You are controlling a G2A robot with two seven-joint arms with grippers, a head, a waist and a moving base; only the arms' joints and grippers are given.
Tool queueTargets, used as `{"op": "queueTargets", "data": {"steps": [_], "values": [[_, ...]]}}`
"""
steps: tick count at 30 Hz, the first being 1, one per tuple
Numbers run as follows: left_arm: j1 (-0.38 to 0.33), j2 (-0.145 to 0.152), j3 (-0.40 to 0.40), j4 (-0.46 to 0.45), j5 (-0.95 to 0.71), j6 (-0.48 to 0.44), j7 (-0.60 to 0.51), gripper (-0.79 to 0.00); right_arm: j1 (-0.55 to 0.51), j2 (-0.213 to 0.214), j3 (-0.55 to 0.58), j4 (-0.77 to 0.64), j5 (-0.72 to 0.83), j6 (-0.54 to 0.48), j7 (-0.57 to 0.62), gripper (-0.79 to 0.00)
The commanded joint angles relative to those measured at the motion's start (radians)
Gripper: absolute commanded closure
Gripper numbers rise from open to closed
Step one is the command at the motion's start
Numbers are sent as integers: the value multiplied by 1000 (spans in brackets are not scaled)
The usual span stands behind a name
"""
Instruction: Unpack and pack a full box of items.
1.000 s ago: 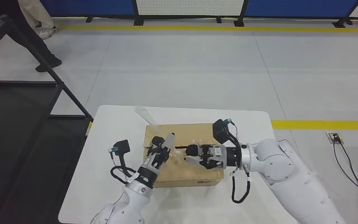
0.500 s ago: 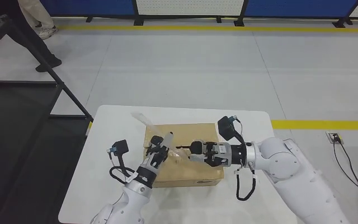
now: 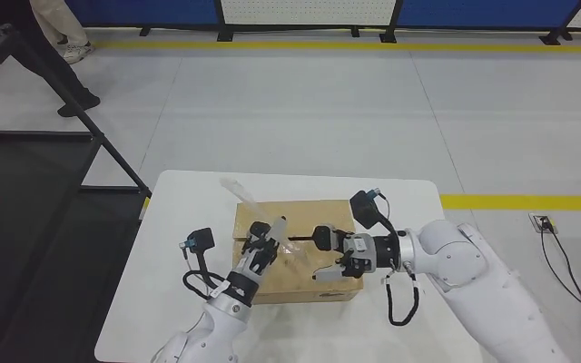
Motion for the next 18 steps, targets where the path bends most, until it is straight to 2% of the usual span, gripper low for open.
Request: {"op": "queueTargets", "data": {"steps": [1, 2, 3, 6, 9, 13, 18], "values": [[-1, -2, 4, 1, 1, 0, -1, -560, 4, -2, -5, -3, -8, 4, -5, -545], [-1, -3, 6, 2, 1, 0, 0, -560, 5, -2, -8, -3, -11, 4, -7, -489], [-1, -4, 7, 2, 1, 0, 0, -557, 7, -3, -10, -4, -14, 5, -7, -391], [-2, -7, 9, 4, 4, 0, 1, -560, 11, -4, -15, -6, -20, 6, -8, -342], [-2, -9, 7, 4, 3, -2, -1, -557, 12, -4, -16, -8, -22, 5, -7, -237], [-1, -12, 5, 4, 3, -3, 0, -557, 10, -3, -15, -14, -24, 4, -7, -12], [0, -16, 5, 5, 6, -1, 1, -554, 5, -1, -7, -16, -23, 2, -11, 0]]}}
